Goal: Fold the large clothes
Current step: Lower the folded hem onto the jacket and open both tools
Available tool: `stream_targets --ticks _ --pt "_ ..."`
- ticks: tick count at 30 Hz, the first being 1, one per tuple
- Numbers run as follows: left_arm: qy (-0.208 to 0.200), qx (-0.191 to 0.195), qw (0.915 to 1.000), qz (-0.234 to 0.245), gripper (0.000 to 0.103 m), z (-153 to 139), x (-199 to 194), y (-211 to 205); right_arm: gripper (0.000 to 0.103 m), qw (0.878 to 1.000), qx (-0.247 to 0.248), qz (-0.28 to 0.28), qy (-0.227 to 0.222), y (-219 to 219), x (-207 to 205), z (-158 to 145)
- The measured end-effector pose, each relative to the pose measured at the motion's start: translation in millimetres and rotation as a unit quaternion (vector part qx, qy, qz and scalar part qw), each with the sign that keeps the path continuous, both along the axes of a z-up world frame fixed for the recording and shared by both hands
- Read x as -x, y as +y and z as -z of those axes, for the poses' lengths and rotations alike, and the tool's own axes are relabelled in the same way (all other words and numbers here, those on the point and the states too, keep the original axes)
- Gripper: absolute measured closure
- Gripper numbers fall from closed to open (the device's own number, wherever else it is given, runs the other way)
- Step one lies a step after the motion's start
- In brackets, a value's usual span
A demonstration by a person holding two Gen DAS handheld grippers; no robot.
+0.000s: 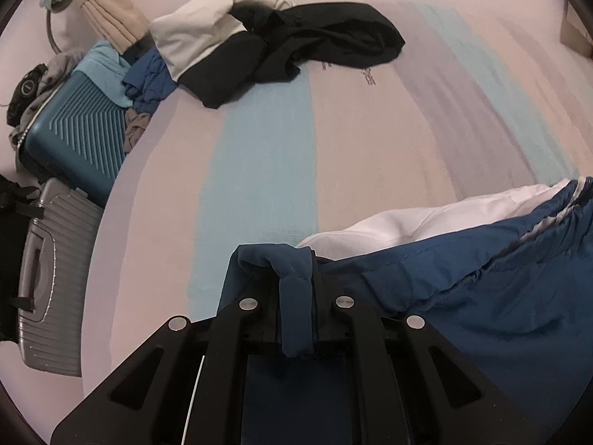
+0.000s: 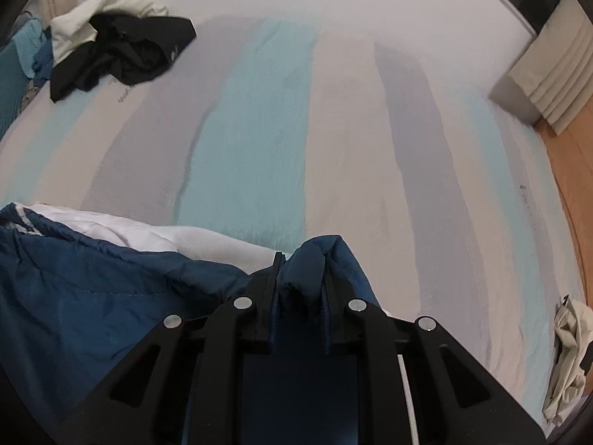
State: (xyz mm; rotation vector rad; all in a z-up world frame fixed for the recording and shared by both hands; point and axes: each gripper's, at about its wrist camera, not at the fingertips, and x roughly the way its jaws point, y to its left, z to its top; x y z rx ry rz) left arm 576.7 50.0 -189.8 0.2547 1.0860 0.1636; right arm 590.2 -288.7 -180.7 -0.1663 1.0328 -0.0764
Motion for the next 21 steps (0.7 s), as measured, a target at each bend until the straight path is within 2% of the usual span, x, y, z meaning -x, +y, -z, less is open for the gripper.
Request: stream_targets --ticks 5,12,17,21 --pt "0.010 0.002 0.9999 0.012 0.094 17.5 -6.3 0.1 0.088 0.999 -0.025 0.027 0.025 -12.7 -11.8 22.0" --pt "0.029 0.049 0.9984 -0.005 0.094 39.7 -16.4 9.4 0.088 0.999 -0.012 0.010 0.036 -6.9 -15.3 42.6" --pt "0.042 0.025 0.9986 0.020 0.094 61.3 -18.5 1.9 0.088 0.999 0.005 -0.003 0.045 -0.7 -19.0 66.5" --pt "0.039 0.024 0.9987 0.023 0.094 67.7 -18.6 2.4 0.088 0.999 0.012 -0.005 0.043 0.5 -16.9 80.0"
